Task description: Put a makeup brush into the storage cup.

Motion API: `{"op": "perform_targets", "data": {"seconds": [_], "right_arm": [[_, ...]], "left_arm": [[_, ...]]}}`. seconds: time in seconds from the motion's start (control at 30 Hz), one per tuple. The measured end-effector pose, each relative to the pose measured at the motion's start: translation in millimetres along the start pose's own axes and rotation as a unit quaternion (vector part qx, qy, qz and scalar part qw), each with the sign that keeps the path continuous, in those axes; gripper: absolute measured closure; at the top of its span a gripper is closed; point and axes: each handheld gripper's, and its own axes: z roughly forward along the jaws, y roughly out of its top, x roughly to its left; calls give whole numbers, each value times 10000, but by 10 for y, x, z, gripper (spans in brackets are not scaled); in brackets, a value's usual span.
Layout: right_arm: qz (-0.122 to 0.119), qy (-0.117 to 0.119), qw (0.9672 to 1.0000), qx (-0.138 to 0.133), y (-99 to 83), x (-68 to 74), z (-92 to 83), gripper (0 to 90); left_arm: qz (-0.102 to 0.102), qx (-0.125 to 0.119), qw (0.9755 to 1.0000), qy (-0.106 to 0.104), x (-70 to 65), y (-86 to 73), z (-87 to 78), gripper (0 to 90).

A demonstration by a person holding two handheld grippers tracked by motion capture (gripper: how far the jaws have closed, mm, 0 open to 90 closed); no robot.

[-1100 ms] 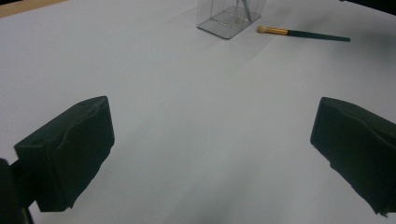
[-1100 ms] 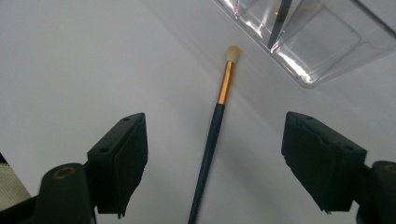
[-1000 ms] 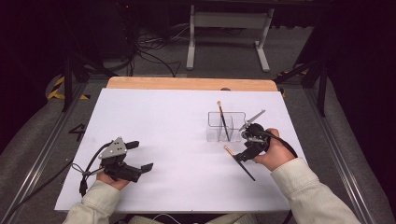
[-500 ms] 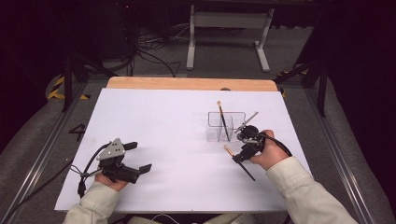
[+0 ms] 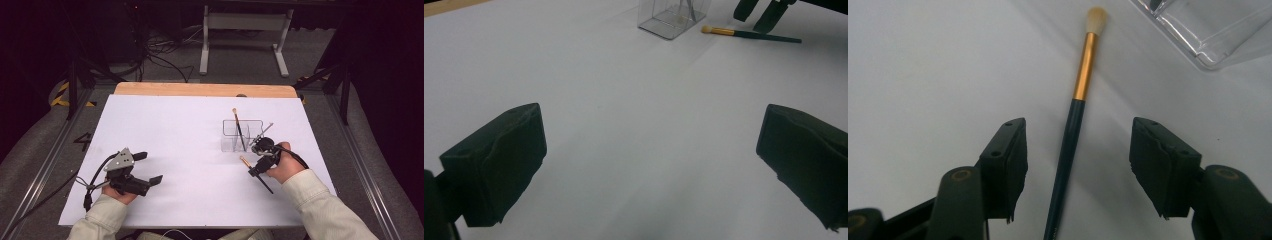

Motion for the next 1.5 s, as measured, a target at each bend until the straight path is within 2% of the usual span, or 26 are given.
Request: {"op": "perform_targets", "data": {"seconds": [0.13, 0.33, 0.5, 0.8, 0.87, 0.97, 1.2, 1.5], "right_arm": [[-12, -18, 10000, 51, 7, 11, 17, 463], [-32, -202, 9996, 172, 18, 45, 61, 510], [-141, -296, 9990, 287, 26, 72, 91, 564], [-268, -412, 9979, 414, -1, 122, 82, 732], [-300, -411, 9979, 410, -5, 121, 83, 748], [-280, -382, 9978, 459, -14, 121, 80, 821], [-257, -436, 9975, 496, -10, 144, 79, 827], [-371, -321, 9980, 389, -28, 188, -12, 828]], "left_arm": [[-21, -3, 10000, 11, 0, -1, -1, 3], [-24, -6, 10000, -2, 13, 2, 8, 5], [-40, -4, 10000, -9, 18, 1, 12, 6], [-73, 4, 10000, -28, 24, 2, 27, 7], [-76, 16, 10000, -29, 26, 2, 30, 7], [-86, 26, 10000, -10, 28, 4, 31, 8], [-94, 9, 10000, -20, 28, 5, 33, 9], [-76, 8, 10000, -28, 28, 9, 38, 10]]}}
